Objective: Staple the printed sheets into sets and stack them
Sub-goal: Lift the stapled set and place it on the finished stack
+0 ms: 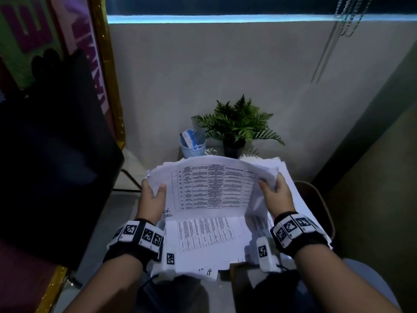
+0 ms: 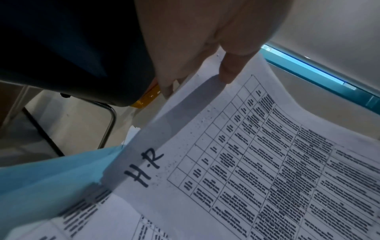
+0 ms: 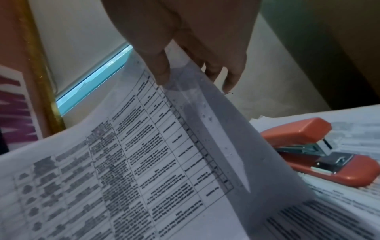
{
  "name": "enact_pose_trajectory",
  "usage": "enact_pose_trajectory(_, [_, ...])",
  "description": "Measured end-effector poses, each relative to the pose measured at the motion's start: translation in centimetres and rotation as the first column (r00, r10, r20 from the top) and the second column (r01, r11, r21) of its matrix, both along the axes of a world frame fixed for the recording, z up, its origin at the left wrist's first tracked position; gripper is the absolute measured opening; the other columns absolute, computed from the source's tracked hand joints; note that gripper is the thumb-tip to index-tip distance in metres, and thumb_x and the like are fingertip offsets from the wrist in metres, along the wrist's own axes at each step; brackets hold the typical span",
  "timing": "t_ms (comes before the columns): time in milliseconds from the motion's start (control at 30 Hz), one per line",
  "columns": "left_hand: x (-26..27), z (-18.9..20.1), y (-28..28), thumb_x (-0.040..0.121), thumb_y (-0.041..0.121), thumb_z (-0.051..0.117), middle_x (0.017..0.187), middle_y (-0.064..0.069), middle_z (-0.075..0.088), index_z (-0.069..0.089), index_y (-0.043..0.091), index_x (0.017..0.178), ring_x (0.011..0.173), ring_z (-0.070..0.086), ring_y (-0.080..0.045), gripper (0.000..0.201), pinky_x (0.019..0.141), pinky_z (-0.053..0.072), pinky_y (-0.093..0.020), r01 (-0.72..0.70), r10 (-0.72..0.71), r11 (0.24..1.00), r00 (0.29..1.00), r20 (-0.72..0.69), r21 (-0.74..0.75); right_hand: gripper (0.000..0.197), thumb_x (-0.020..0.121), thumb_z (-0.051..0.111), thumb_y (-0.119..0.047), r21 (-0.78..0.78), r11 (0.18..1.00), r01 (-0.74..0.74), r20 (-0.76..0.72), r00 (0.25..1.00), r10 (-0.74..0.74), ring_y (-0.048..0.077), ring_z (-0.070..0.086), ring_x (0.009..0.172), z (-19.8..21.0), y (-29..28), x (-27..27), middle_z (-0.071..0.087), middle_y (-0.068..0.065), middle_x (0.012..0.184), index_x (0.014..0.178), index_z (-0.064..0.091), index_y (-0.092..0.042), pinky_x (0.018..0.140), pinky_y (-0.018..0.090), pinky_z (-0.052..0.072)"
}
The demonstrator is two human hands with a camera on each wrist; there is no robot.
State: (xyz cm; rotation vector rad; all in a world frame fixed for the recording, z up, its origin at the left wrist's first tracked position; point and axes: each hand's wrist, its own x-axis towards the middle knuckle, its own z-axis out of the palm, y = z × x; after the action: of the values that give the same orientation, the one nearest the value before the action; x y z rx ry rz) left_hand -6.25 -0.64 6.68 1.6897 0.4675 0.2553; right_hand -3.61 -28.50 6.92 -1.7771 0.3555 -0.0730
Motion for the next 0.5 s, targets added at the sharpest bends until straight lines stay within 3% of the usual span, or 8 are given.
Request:
enact_pose_trajectory(67, [-0.1, 0.4, 0.0, 0.099, 0.011, 0.041, 0.115, 0.0, 0.048, 0.031, 0.018, 0.134, 0.102, 0.049, -0.017, 0.037, 0.086, 0.036, -0.028, 0.017, -0.017, 1.0, 1.0, -0.009, 0.006, 0.048, 0.085, 0.06, -0.04, 0.014, 1.0, 0.005, -0.001, 1.0, -0.005, 0.028, 0.054, 0.118, -0.1, -0.1, 0.2, 0.059, 0.007, 0.126, 0.129, 0.048, -0.025, 0.1, 0.05, 0.044])
enact_pose_trajectory(133, [0.0, 1.0, 0.2, 0.099, 0.011, 0.041, 0.108, 0.002, 0.05, 0.031, 0.024, 0.119, 0.092, 0.052, -0.016, 0.026, 0.082, 0.037, -0.026, -0.009, 0.009, 1.0, 0.999, 0.041, 0.01, 0.04, 0.076, 0.063, -0.048, 0.074, 0.997, 0.017, 0.048, 0.999, -0.021, 0.027, 0.061, 0.107, 0.0, -0.4, 0.4, 0.065, 0.004, 0.114, 0.113, 0.056, -0.033, 0.093, 0.052, 0.049])
enact_pose_trajectory(200, [0.1, 1.5, 0.4, 0.098, 0.007, 0.043, 0.104, 0.003, 0.051, 0.029, 0.022, 0.111, 0.089, 0.053, -0.012, 0.025, 0.078, 0.041, -0.025, -0.026, 0.029, 0.999, 0.994, 0.103, -0.025, 0.031, 0.074, 0.067, -0.046, 0.117, 0.993, 0.002, 0.076, 0.997, -0.011, 0.026, 0.065, 0.099, 0.3, -0.7, 0.4, 0.069, 0.002, 0.105, 0.102, 0.059, -0.035, 0.087, 0.051, 0.053])
enact_pose_trajectory(300, [0.1, 0.8, 0.3, 0.093, 0.0, 0.048, 0.111, -0.005, 0.051, 0.028, 0.019, 0.115, 0.095, 0.052, -0.018, 0.036, 0.081, 0.042, -0.029, 0.027, -0.027, 1.0, 0.999, 0.035, -0.001, 0.023, 0.083, 0.066, -0.037, 0.026, 0.997, -0.076, 0.046, 0.996, 0.075, 0.026, 0.064, 0.098, 0.0, -0.6, 0.1, 0.067, 0.002, 0.101, 0.1, 0.054, -0.028, 0.085, 0.048, 0.053])
enact_pose_trajectory(367, [0.2, 0.1, 0.0, 0.095, 0.005, 0.048, 0.115, -0.008, 0.052, 0.028, 0.018, 0.123, 0.094, 0.052, -0.02, 0.036, 0.083, 0.044, -0.033, 0.031, -0.029, 0.999, 0.999, -0.044, 0.043, 0.011, 0.093, 0.055, -0.026, -0.095, 0.99, -0.1, 0.035, 0.994, 0.104, 0.026, 0.06, 0.092, -0.5, -0.4, 0.2, 0.062, 0.001, 0.092, 0.098, 0.05, -0.018, 0.078, 0.037, 0.049])
enact_pose_trajectory(433, [0.7, 0.2, 0.3, 0.097, 0.01, 0.044, 0.12, -0.007, 0.049, 0.028, 0.015, 0.129, 0.099, 0.05, -0.021, 0.036, 0.089, 0.042, -0.036, -0.024, 0.029, 0.996, 0.998, -0.062, 0.089, 0.009, 0.096, 0.048, -0.024, -0.124, 0.99, -0.067, 0.046, 0.996, 0.073, 0.025, 0.056, 0.084, -0.1, -0.2, 0.4, 0.058, 0.003, 0.085, 0.094, 0.049, -0.015, 0.071, 0.033, 0.042])
enact_pose_trajectory(500, [1.4, 0.8, 1.1, 0.096, 0.009, 0.043, 0.12, -0.008, 0.05, 0.03, 0.011, 0.126, 0.102, 0.051, -0.023, 0.032, 0.093, 0.042, -0.039, -0.104, 0.109, 0.989, 0.993, -0.044, 0.104, 0.009, 0.096, 0.046, -0.025, -0.088, 0.996, -0.022, 0.06, 0.998, 0.027, 0.024, 0.055, 0.079, 0.4, -0.4, 0.7, 0.059, 0.004, 0.083, 0.091, 0.049, -0.018, 0.072, 0.034, 0.043])
